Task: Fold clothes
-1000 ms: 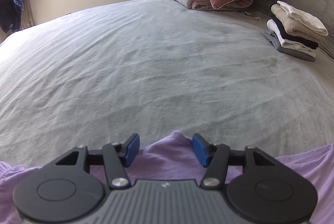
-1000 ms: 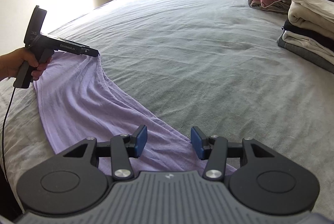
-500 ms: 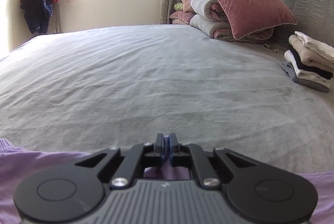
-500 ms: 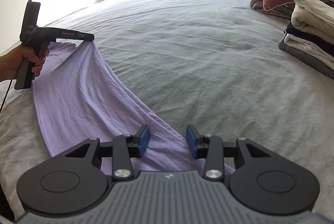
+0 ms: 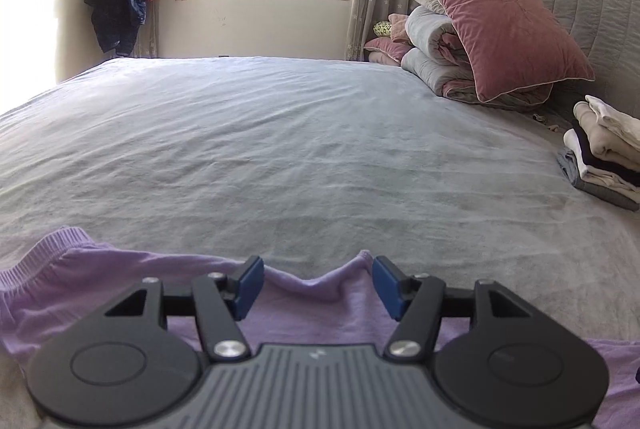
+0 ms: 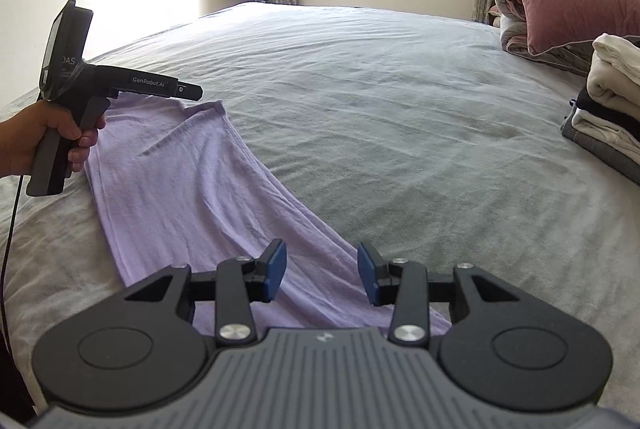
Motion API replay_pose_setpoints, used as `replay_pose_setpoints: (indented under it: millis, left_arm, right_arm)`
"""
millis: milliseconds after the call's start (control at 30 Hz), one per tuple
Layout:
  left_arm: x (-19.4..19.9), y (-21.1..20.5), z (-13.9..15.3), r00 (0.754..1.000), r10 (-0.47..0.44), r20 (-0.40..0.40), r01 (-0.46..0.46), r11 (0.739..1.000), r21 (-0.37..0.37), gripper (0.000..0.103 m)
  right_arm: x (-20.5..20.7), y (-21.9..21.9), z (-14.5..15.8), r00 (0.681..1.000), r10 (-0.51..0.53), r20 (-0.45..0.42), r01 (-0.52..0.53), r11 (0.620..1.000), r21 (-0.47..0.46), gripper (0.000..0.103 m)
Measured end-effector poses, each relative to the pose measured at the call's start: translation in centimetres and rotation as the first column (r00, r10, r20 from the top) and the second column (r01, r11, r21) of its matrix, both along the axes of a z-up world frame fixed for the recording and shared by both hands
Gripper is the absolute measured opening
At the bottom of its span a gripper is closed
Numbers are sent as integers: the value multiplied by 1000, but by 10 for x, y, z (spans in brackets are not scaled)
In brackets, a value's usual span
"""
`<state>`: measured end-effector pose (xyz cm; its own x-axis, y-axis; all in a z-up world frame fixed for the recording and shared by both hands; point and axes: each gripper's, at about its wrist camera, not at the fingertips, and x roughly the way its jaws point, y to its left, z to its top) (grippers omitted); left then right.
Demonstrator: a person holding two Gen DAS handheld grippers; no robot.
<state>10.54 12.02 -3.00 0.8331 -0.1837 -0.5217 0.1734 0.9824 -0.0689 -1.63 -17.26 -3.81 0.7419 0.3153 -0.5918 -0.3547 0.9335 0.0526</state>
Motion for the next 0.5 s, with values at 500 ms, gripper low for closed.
replay_pose_setpoints:
  millis: [500]
  left_arm:
    - [-22,122,-13,930,363,-52,-364,931,-18,67]
  right_arm:
    - [-2,-5,-10,995,-70,-72,71,997,13,44]
